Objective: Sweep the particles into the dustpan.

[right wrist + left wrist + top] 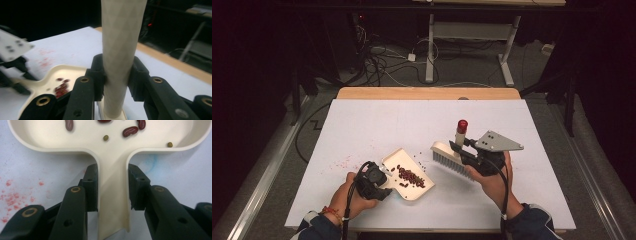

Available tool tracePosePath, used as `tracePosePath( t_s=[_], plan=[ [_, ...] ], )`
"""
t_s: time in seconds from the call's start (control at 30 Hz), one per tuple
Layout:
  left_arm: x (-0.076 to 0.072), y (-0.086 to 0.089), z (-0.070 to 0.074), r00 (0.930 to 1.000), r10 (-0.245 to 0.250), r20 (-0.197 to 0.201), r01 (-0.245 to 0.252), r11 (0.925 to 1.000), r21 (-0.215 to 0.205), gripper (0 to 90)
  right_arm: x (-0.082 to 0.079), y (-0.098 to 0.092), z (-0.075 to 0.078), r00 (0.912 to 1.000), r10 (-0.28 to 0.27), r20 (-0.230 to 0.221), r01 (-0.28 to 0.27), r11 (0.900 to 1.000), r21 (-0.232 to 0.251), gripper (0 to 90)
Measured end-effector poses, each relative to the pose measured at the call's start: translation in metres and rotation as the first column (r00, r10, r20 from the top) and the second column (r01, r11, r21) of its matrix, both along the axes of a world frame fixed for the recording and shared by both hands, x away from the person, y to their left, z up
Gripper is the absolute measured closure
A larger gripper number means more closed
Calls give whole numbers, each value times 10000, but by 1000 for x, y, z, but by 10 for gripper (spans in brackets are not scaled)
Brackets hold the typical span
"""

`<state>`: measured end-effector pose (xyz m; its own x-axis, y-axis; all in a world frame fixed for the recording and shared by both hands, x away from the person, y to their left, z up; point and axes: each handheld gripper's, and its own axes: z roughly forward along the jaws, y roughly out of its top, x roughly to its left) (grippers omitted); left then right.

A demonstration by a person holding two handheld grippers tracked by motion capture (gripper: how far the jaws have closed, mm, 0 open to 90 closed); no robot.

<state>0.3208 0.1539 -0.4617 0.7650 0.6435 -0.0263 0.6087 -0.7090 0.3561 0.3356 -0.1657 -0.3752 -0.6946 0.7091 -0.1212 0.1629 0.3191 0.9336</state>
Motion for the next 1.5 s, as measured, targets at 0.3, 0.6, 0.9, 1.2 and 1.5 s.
tracePosePath(
  t_s=[0.3,0.6,0.9,1.2,1.5],
  plan=[
    [1,1,0,9999,64,-141,-65,9999,-98,640,48,33,-19,9960,-626,640,626,9980,10,700],
    [3,1,0,9998,60,-166,-62,9999,-88,640,44,68,-30,9986,-31,534,65,9979,-641,700],
    [5,0,0,9990,410,-188,-413,9990,-184,640,-4,90,-30,9968,776,188,-764,9954,-581,699],
    [6,-1,0,9993,354,-138,-355,9993,-84,640,-22,90,-21,9903,1301,493,-1292,9914,-221,701],
    [5,1,1,9995,292,-137,-291,9996,47,640,-14,50,1,9960,460,769,-481,9985,266,700]
  ],
)
